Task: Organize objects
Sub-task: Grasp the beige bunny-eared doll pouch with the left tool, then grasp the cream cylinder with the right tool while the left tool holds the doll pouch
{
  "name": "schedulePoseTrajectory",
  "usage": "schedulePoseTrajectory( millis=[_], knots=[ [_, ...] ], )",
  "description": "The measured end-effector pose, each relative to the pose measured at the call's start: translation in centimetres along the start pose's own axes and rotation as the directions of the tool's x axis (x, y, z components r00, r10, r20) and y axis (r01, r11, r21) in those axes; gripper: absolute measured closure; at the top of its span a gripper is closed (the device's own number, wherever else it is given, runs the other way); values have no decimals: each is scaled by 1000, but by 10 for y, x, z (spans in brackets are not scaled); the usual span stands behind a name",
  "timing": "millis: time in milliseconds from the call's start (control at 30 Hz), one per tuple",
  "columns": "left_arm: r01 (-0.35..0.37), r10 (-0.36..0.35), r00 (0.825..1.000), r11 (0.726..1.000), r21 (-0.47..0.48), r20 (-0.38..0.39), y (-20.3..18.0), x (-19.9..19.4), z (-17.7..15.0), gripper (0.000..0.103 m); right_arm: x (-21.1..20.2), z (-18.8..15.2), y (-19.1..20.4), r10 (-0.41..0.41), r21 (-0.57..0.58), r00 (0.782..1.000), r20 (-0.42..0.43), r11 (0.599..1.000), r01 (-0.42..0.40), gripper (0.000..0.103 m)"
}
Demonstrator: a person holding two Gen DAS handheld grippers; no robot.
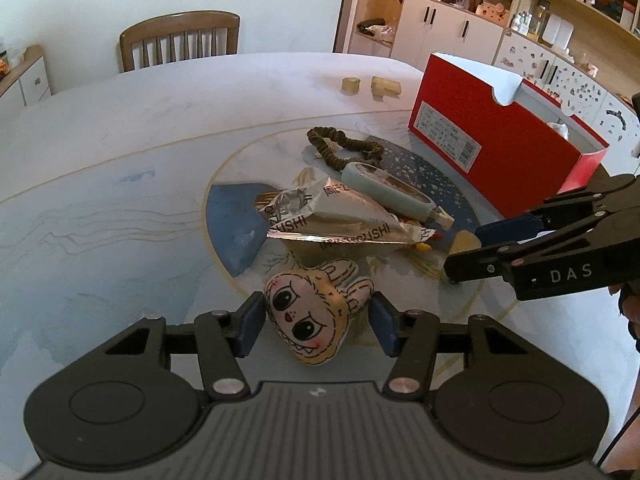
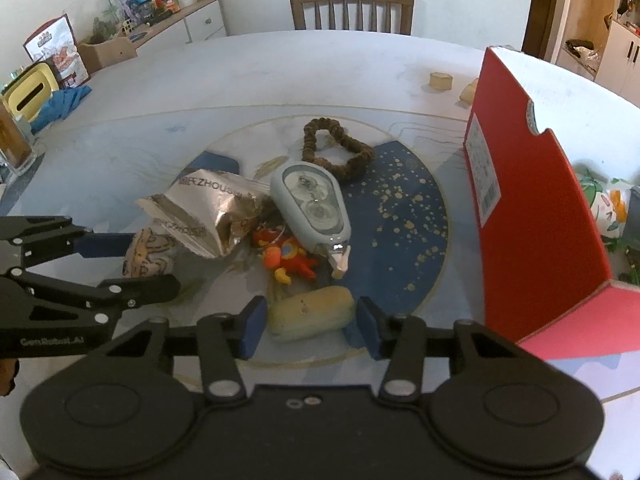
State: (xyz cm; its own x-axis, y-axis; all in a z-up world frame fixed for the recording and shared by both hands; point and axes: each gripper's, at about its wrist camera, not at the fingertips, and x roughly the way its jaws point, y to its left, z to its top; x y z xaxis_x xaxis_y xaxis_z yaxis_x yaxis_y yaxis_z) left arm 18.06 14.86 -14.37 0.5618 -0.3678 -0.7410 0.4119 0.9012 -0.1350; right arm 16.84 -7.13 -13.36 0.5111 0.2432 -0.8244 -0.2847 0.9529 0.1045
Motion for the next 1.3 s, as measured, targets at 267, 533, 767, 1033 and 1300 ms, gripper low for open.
schedulePoseTrajectory(
  millis=[267,533,767,1033,1300],
  knots=[
    [6,-6,1000,1000,1,0,-11,-18,7,47,-25,-3,-1,12,37,999,36,999,-13,56],
    [25,-25,999,1000,2,33,-28,-43,27,47,-61,4,-1,3,74,995,101,997,-10,56],
    [51,-50,997,999,-10,65,-42,-64,55,47,-99,16,-10,-9,109,982,187,994,-12,56],
    [89,-91,990,996,23,110,-67,-78,83,47,-128,28,-23,-49,117,965,257,993,19,78],
    [41,-38,995,999,-21,93,-56,-69,78,47,-94,11,-30,-16,65,988,153,998,7,71]
  ],
)
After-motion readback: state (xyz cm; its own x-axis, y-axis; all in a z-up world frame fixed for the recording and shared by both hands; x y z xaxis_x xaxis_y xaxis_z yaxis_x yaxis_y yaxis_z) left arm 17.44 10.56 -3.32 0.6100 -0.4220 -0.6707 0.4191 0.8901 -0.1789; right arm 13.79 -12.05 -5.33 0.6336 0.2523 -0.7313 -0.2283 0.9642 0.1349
